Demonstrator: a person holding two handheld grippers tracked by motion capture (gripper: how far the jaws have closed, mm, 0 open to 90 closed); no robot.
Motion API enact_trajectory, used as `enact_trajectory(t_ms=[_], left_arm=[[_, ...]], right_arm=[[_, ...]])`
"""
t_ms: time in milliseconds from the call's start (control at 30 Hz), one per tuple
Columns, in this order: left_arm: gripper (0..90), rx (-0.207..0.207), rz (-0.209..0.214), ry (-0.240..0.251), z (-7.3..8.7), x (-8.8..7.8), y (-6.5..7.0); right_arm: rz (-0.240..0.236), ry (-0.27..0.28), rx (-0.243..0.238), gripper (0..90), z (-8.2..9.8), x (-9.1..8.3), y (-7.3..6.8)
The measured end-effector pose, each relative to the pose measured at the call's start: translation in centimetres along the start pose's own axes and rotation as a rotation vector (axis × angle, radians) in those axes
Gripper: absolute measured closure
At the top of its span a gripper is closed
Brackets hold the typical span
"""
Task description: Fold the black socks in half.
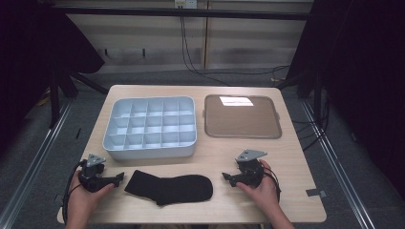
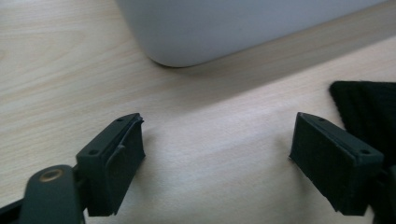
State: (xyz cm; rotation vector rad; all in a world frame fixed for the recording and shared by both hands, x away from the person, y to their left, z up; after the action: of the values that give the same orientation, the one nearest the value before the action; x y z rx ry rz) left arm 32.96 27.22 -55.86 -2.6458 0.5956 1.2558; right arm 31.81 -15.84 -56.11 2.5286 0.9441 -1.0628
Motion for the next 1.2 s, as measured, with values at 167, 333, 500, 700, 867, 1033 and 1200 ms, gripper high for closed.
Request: enact_trajectory(t_ms=[167, 333, 500, 700, 867, 1033, 1200], left_arm=[[23.7, -0.001, 0.026, -0.032, 0.0, -0.8, 0.6], [27.0, 0.01, 0.063, -0.038, -0.2, -1.4, 1.6], [29.3, 0.042, 0.075, -0.044, -0.5, -1.8, 2.2], [29.2, 0.068, 0.088, -0.025, -1.2, -2.4, 3.1], [31.7, 0.067, 0.123, -0.035, -1.6, -2.9, 4.3], [32.5, 0.09, 0.153, -0.024, -2.3, -3.2, 5.7], [32.9, 0.112, 0.168, -0.055, -2.0, -3.1, 6.5]], right_arm=[[-0.023, 0.028, -0.002, 25.0, -0.7, -1.0, -0.4], [-0.055, 0.026, -0.055, 29.1, -1.0, -1.6, -1.6], [-0.087, 0.047, -0.084, 35.5, -1.6, -2.0, -2.5], [-0.117, 0.05, -0.117, 47.4, -2.2, -2.2, -3.5], [-0.142, 0.06, -0.109, 54.2, -2.8, -2.5, -4.5], [-0.184, 0.069, -0.11, 69.5, -3.3, -2.8, -5.6], [-0.248, 0.04, -0.143, 79.3, -3.3, -2.3, -7.3]])
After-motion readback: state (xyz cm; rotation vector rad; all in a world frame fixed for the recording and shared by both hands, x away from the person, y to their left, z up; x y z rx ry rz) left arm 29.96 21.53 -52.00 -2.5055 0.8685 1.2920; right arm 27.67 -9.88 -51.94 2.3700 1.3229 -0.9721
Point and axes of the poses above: each handheld gripper's, and its own axes: x roughly forward along the jaws, z roughly out of its underside, y roughly to its right, the point moved 8 cm from there along x, roughly forward along the jaws, and after that the axes turned 1 degree about -y, right-handed, at the moved point
